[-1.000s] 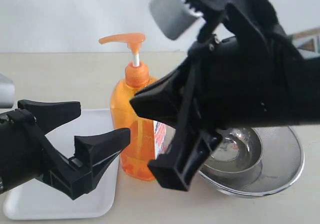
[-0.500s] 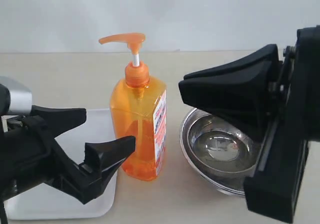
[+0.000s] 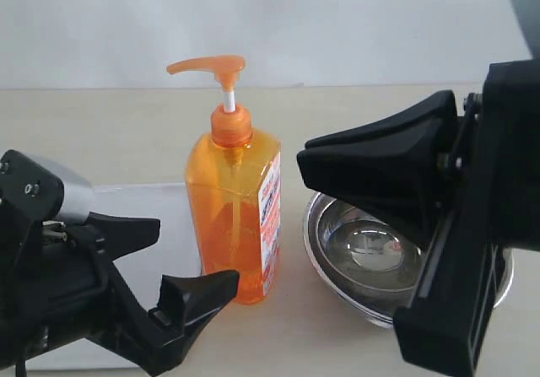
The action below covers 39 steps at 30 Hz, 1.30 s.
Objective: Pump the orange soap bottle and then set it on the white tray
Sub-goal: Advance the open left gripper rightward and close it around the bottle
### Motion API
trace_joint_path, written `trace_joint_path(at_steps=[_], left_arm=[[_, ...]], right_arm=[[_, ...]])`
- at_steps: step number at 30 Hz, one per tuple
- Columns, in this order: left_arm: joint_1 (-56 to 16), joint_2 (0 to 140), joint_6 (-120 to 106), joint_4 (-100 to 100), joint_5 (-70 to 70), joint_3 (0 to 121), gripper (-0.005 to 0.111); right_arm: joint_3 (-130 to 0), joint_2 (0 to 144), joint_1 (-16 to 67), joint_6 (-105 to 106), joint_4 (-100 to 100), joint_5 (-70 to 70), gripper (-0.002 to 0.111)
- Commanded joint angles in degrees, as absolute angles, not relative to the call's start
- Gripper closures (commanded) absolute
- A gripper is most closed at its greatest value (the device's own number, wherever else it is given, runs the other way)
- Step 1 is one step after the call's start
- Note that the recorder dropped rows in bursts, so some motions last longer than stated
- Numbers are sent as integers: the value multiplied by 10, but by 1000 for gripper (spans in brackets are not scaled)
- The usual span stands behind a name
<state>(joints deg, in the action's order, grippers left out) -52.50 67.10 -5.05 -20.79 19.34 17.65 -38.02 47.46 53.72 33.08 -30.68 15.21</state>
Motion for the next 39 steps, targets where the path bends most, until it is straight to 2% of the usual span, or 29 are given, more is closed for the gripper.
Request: trace_joint_path(at_steps=[1,9,16,20,24,39], left_arm=[[-527,674,-60,-201,164,170,12],[-527,674,-75,-195,242,127,12],[-527,699,-42,-137,404,92,12],[-527,833,-36,-128,523,92,12],[-527,944,-3,-110,700,92,12],[-527,983,-10,-141,700,134,12]], right_arm=[[-380,475,538,331,-305,149,108],[-380,475,538,331,-305,149,108],[-380,475,538,331,-305,143,108],[-380,475,538,331,-305,144,108],[-380,475,538,331,-305,146,108],[-380,475,538,331,-301,143,108]])
